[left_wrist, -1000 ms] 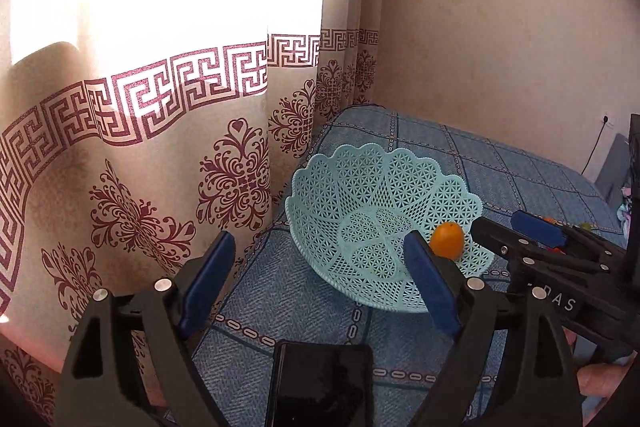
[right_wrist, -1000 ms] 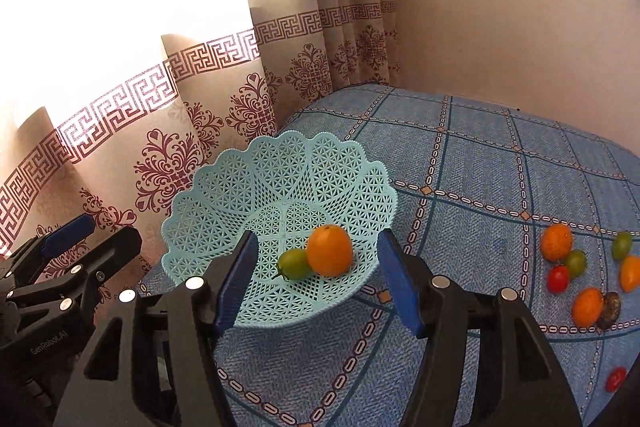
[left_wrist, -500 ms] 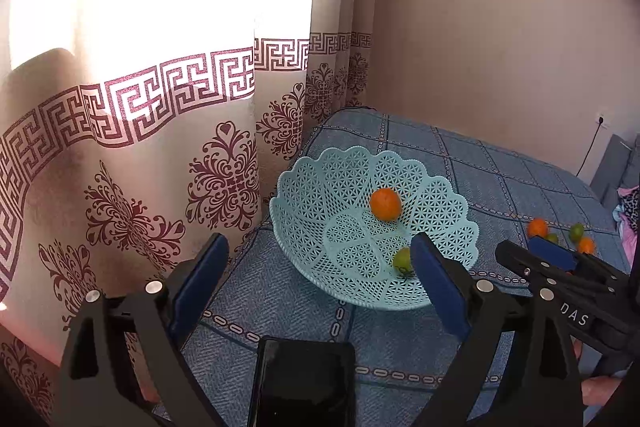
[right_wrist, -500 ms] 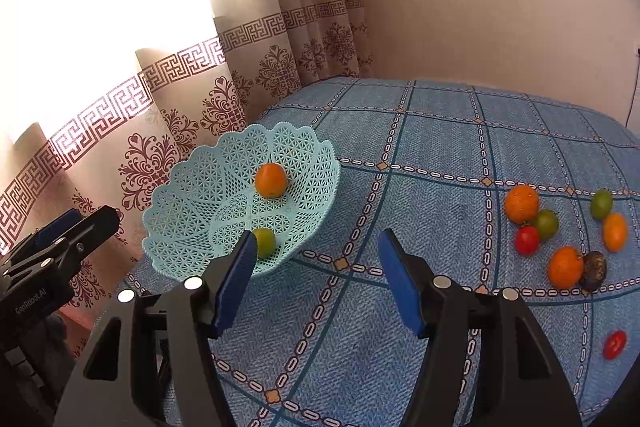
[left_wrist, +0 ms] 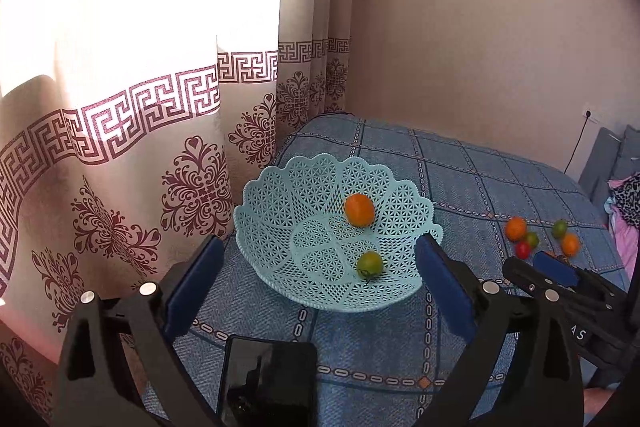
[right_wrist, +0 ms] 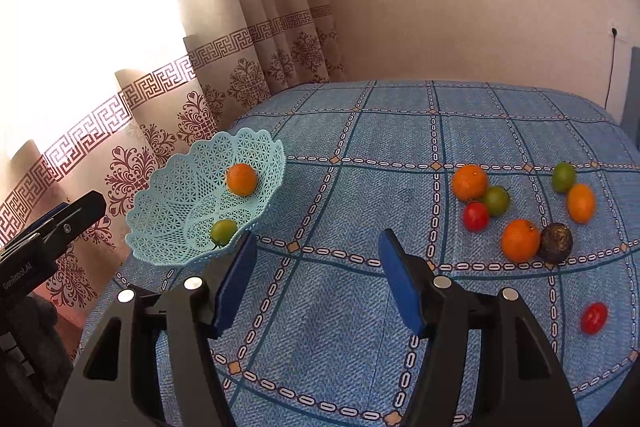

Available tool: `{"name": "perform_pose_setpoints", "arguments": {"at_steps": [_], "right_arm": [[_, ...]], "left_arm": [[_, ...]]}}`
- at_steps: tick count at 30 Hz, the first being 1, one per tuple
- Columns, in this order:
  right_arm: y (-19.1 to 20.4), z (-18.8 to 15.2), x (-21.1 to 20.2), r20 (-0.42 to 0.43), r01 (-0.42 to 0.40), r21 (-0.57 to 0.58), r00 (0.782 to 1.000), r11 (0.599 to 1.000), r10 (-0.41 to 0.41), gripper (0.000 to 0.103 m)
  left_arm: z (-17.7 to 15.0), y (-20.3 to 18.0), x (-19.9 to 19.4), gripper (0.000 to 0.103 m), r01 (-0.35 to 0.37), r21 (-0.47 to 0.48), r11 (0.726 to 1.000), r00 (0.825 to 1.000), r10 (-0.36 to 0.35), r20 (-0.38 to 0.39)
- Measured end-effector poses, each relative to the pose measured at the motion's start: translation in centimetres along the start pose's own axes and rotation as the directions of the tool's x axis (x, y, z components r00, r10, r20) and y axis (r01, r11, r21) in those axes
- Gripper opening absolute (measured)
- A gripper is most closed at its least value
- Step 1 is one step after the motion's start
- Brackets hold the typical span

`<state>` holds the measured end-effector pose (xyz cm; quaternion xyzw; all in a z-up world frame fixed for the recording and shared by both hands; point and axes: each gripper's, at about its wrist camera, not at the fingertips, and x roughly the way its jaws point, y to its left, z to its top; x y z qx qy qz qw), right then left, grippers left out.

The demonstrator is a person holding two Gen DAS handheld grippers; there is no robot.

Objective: Organize fruits
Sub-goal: 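Withdraw both open tools from the basket back over the fruit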

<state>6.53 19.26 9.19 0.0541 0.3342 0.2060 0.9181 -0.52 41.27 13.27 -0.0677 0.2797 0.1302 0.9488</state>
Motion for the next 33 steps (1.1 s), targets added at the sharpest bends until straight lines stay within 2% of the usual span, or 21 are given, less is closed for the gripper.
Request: {"name": "perform_pose_setpoints", "arguments": {"at_steps": [5, 7, 12, 25, 33], "right_arm": [[-2.4, -0.2, -1.2, 0.015, 0.032, 0.038, 0.999, 0.999, -0.033, 0.064], [-3.5, -0.6, -1.8, 0.022, 0.058, 0.055, 0.998, 0.997, -0.059, 0.068], [-6.7, -1.5, -3.1, 0.025, 0.115, 0.095, 0.993, 0.989, -0.118, 0.068], [-16.2, -5.8, -6.3, -0.026, 0.285, 0.237, 0.957, 0.929, -0.288, 0.068], [-18.9, -7.0, -6.8, -0.056, 0.327, 0.251, 0.945, 0.911, -0.323, 0.068]], "left_arm": [[-0.1, -1.8, 0.1, 0.098, 0.021, 0.023, 1.0, 1.0, -0.021, -0.006], [-0.1, -2.7, 0.2, 0.098, 0.03, 0.039, 0.999, 1.0, -0.03, -0.009], [-0.1, -4.9, 0.2, 0.098, 0.055, 0.073, 0.996, 0.998, -0.055, -0.012], [-0.8, -9.7, 0.6, 0.098, 0.099, 0.153, 0.983, 0.995, -0.094, -0.038], [-1.3, -13.4, 1.2, 0.098, 0.132, 0.203, 0.97, 0.991, -0.121, -0.064]]}}
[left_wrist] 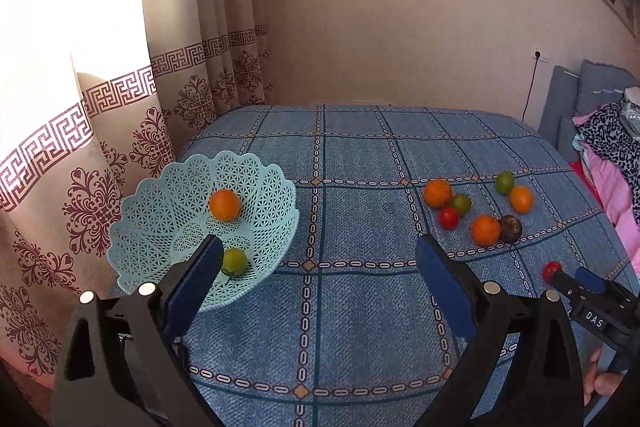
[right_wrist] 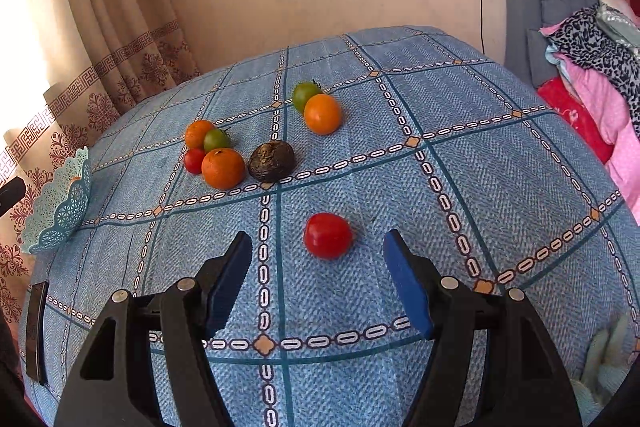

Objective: Organize fruits
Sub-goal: 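Withdraw both open tools from the basket back over the fruit, then grasp the red tomato with the right tool while the left tool grasps the large orange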

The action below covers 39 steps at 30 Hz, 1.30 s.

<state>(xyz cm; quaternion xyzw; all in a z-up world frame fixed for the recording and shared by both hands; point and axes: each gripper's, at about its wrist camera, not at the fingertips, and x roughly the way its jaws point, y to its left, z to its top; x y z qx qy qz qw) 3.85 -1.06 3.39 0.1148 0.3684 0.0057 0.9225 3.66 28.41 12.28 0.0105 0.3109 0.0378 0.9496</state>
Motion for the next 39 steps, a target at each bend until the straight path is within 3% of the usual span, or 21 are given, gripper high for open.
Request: {"name": "perform_pose_setpoints", "arguments": {"at_steps": [17, 28, 39], "right_arm": [[0.2, 0.8, 3.1, -0.072, -0.014, -0.11, 0.997, 0.994, 0.006, 0.043], [0.2, 0.6, 3.2, -0.075, -0.045, -0.105, 0.996, 0.993, 0.037, 0.029], [-0.9, 1.4, 2.6, -0.037, -0.014, -0.069, 0.999, 0.998, 0.012, 0.028]], "left_arm": [[-0.2, -6.3, 4.2, 0.098, 0.068, 0.063, 0.996, 0.994, -0.062, -0.089], [-0.5, -11.1, 8.6, 0.098, 0.175, 0.079, 0.981, 0.969, -0.158, -0.188], [-0.3, -15.7, 11.6, 0.079, 0.231, 0.153, 0.961, 0.955, -0.193, -0.227]]}}
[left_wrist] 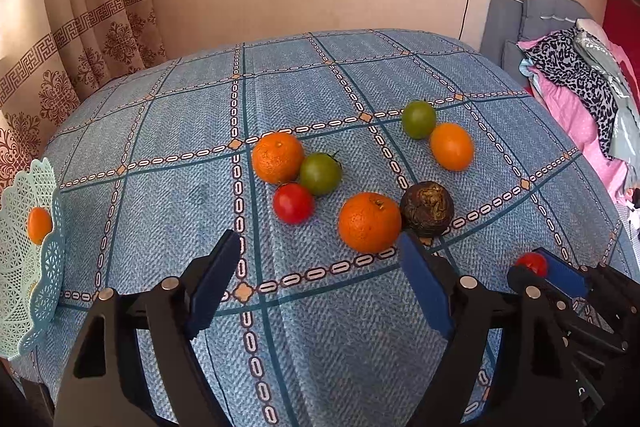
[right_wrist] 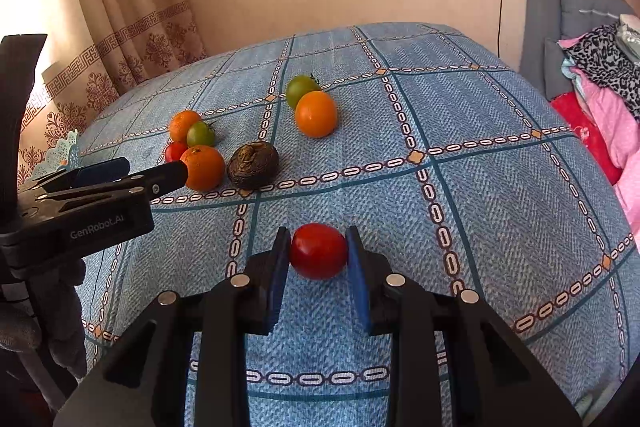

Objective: Organize fruits
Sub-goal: 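Grasp the red tomato with the right tool while the left tool grasps the large orange, then carry the large orange and red tomato into the basket and open both tools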

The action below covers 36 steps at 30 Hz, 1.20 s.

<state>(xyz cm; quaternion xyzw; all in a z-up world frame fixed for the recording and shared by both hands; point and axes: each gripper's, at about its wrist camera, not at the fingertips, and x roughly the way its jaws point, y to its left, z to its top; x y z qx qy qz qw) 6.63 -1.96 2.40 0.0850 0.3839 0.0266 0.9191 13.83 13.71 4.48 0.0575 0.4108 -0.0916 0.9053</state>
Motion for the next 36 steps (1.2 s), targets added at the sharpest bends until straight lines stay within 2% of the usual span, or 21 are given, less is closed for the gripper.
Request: {"name": "perform_pose_setpoints", "arguments": {"at_steps": [4, 6, 10, 15, 17, 25, 36], "right_arm": [[-0.6, 0.2, 0.0, 0.002, 0.003, 0.023, 1.0, 1.0, -0.003, 0.028], [-0.6, 0.2, 0.1, 0.002, 0.003, 0.023, 1.0, 1.0, -0.003, 0.028], [-0.5, 0.1, 0.3, -0.001, -0.001, 0.024, 1.0, 1.0, 0.001, 0.028], [-0.5, 0.0, 0.4, -0.004, -0.002, 0.025, 1.0, 1.0, 0.002, 0.028], [-0.4, 0.0, 0.4, -0.004, -0.003, 0.024, 1.0, 1.0, 0.003, 0.028], [-0.2, 0.0, 0.1, 0.01, -0.027, 0.028, 1.0, 0.999, 0.027, 0.028], [0.6, 0.0, -1.4, 0.043, -0.043, 0.011, 0.998, 0.999, 0.043, 0.028]], "left_arm": [[0.4, -1.0, 1.3, 0.067, 0.015, 0.029, 0.999, 1.0, -0.014, -0.021], [0.5, -1.3, 1.8, 0.067, 0.031, 0.035, 0.999, 0.999, -0.031, -0.02], [0.7, -2.0, 2.4, 0.057, 0.05, 0.055, 0.997, 0.998, -0.048, -0.026], [0.4, -2.2, 3.0, 0.057, 0.071, 0.054, 0.996, 0.997, -0.069, -0.039], [0.3, -2.2, 3.2, 0.04, 0.08, 0.052, 0.995, 0.996, -0.077, -0.044], [-0.4, -1.7, 1.6, 0.039, 0.091, 0.033, 0.995, 0.995, -0.09, -0.032], [-1.3, 0.5, -3.8, 0.039, 0.051, -0.006, 0.999, 0.997, -0.05, 0.054]]}}
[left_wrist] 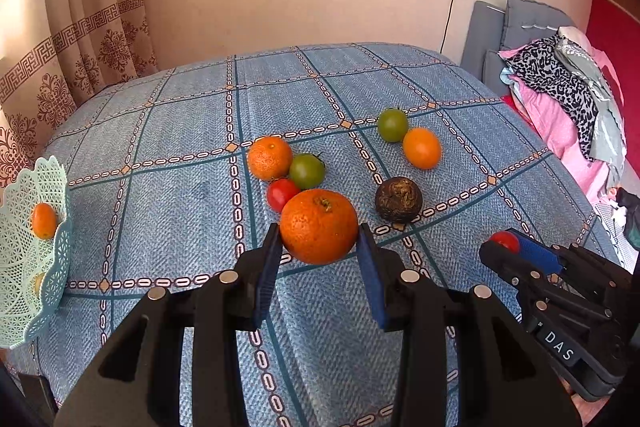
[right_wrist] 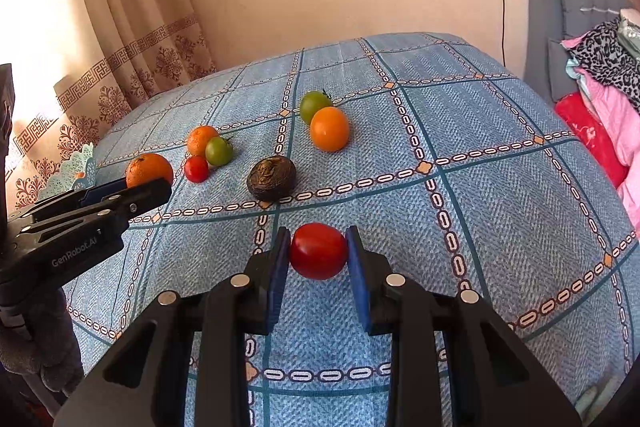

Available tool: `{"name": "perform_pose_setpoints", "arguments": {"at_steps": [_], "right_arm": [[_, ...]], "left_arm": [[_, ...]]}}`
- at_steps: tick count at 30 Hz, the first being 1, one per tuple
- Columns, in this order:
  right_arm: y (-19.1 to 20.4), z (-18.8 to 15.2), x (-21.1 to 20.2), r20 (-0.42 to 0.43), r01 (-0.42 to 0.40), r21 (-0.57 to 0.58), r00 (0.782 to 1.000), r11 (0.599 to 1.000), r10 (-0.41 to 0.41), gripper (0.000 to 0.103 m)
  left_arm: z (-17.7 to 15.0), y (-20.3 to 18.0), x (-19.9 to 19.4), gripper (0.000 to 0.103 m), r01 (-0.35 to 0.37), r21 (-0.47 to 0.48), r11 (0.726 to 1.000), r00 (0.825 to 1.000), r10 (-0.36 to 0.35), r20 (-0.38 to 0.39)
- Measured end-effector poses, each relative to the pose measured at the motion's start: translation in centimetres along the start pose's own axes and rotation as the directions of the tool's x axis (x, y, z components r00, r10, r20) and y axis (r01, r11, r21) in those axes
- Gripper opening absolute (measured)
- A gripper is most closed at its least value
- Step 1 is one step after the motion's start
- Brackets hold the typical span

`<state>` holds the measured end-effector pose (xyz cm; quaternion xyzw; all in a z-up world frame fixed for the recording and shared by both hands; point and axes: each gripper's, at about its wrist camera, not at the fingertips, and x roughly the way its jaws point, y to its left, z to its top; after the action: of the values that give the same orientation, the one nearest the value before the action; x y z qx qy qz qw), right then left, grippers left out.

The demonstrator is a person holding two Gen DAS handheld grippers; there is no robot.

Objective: Organize fruits
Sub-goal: 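Carry the large orange and red tomato into the basket and open both tools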

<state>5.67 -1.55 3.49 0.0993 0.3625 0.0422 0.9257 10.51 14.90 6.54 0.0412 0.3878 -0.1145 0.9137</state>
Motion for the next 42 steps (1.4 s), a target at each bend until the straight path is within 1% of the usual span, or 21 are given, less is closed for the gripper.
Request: {"name": "perform_pose_setpoints", "arguments": {"at_steps": [9, 16, 20, 25, 32, 37, 42], "right_arm": [[1.9, 0.1, -1.4, 0.027, -0.025, -0.021, 0.999, 0.999, 0.025, 0.029], [4.8, 0.9, -2.1, 0.05, -0.05, -0.067, 0.997, 0.996, 0.054, 0.028], [7.0, 1.4, -2.2, 0.051, -0.084, -0.097, 0.995, 0.992, 0.089, 0.028], [10.0, 2.0, -1.7, 0.028, -0.138, -0.13, 0.989, 0.982, 0.143, 0.029], [15.3, 2.7, -1.4, 0.013, -0.192, -0.21, 0.98, 0.959, 0.199, 0.029], [19.0, 2.8, -1.2, 0.0, -0.231, -0.264, 0.971, 0.937, 0.239, 0.028], [22.6, 2.9, -0.7, -0.013, -0.272, -0.302, 0.959, 0.914, 0.282, 0.029]], "left_arm": [[-0.7, 2.5, -3.4, 0.039, -0.048, -0.029, 0.998, 0.997, 0.049, 0.058], [-1.2, 4.3, -6.3, 0.039, -0.103, -0.043, 0.994, 0.987, 0.108, 0.121], [-1.6, 5.9, -7.5, 0.039, -0.124, -0.066, 0.99, 0.982, 0.132, 0.136], [-2.1, 8.5, -8.6, 0.039, -0.151, -0.107, 0.983, 0.976, 0.166, 0.14], [-3.2, 13.0, -10.4, 0.039, -0.203, -0.183, 0.962, 0.962, 0.231, 0.149], [-4.2, 16.5, -11.2, 0.039, -0.238, -0.244, 0.94, 0.952, 0.276, 0.136], [-5.2, 19.4, -12.2, 0.039, -0.272, -0.286, 0.919, 0.94, 0.318, 0.124]]}}
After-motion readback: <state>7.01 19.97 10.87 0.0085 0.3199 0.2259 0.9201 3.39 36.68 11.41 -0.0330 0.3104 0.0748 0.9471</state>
